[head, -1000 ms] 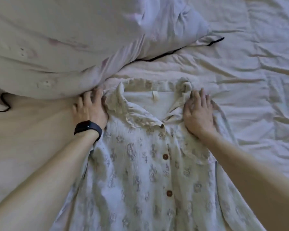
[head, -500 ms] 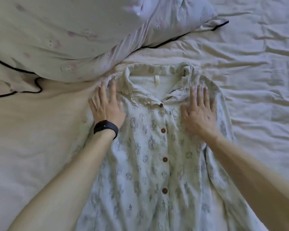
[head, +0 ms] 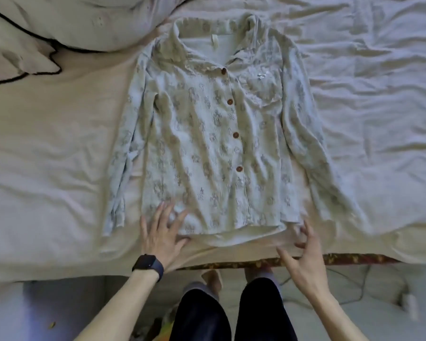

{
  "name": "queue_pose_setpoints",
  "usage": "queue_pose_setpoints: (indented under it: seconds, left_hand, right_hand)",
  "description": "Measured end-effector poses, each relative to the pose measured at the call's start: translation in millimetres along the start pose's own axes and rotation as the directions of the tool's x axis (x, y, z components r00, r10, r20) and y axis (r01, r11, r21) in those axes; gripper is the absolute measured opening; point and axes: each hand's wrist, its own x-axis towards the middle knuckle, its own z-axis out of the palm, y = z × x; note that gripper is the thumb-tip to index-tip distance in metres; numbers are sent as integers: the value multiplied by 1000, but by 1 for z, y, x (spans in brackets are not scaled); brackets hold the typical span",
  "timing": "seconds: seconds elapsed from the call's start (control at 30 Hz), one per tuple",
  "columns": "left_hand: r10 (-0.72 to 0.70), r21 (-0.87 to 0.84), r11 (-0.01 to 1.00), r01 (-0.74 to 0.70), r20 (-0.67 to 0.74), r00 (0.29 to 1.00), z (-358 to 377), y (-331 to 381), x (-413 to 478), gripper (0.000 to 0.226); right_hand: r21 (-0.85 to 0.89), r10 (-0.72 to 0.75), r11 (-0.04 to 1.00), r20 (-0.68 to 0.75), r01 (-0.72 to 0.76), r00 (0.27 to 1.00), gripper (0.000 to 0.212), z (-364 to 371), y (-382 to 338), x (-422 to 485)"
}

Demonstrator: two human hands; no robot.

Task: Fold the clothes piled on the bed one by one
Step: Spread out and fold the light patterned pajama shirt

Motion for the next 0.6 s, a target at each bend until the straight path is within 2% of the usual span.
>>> queue_pose_setpoints:
  seconds: [0.1, 0.23, 0.33, 0.43, 0.5, 0.53, 0.6]
  left_hand:
    - [-22, 21, 1000, 22, -7, 1000, -7, -18, -3, 66]
    - [36, 103, 994, -31, -51, 998, -9, -25, -8, 60]
    - [9, 32, 999, -4, -148, 989, -3, -23, -7, 47]
    - [-47, -127, 992, 15, -258, 965, 3, -16, -2, 29]
    - [-181, -324, 942, 83, -287, 941, 2, -9, 1, 25]
    - [-313, -466, 871, 156, -281, 907, -2, -7, 2, 25]
    - [-605, -724, 617, 307, -187, 774, -11, -7, 7, 22]
  right_hand:
    - [156, 82, 985, -64, -71, 995, 92, 5, -11, 12]
    - [278, 149, 953, -79, -122, 986, 90, 13, -23, 39]
    - [390, 171, 908, -6, -155, 985, 92, 16, -19, 53]
    - [447, 129, 885, 41, -133, 991, 99, 16, -15, 53]
    - [430, 86, 898, 33, -92, 996, 101, 17, -10, 45]
    - [410, 73, 909, 18, -74, 997, 99, 17, -9, 41]
    - [371, 65, 927, -20, -53, 998, 90, 21, -8, 38]
